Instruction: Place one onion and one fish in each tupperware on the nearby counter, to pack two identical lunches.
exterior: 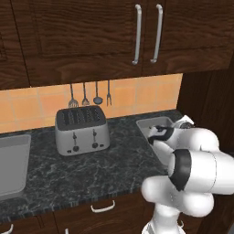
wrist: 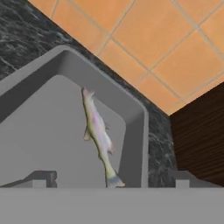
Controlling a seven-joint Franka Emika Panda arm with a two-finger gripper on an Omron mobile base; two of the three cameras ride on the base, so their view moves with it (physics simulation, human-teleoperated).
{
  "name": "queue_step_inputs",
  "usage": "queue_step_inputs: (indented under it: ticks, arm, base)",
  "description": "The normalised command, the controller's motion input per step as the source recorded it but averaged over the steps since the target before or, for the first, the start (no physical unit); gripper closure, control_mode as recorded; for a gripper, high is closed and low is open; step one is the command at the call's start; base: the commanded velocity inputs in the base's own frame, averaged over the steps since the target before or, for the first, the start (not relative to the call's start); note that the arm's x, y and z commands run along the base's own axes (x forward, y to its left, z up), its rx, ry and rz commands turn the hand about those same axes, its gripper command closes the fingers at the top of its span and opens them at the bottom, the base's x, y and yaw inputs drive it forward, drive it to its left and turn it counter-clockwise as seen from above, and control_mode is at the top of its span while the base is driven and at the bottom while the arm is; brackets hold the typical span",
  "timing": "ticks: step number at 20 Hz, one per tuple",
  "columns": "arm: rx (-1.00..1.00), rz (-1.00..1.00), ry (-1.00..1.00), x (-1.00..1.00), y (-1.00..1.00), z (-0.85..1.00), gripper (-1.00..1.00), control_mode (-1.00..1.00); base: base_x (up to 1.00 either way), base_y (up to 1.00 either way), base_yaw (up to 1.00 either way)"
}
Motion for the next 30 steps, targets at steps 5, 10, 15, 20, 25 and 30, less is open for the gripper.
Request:
queue_step_inputs:
  ticks: [5,10,15,20,25,30]
  arm:
    - [-0.01,0.0,0.03,-0.24,0.0,1.0,-1.0,-1.0]
    - [-0.03,0.3,0.06,-0.44,0.14,0.77,-1.0,-1.0]
    - [-0.06,0.63,0.06,-0.78,0.35,0.03,-1.0,-1.0]
    - [-0.15,0.46,0.09,-0.58,0.72,0.25,-1.0,-1.0]
    - [-0.17,0.06,0.28,-0.53,0.33,0.95,-1.0,-1.0]
    - [-0.26,0.04,0.15,-0.97,0.23,0.15,-1.0,-1.0]
  base:
    - [0.0,0.0,0.0]
    - [0.0,0.0,0.0]
    - [0.0,0.0,0.0]
    - [0.0,0.0,0.0]
    - [0.0,0.0,0.0]
    - [0.0,0.0,0.0]
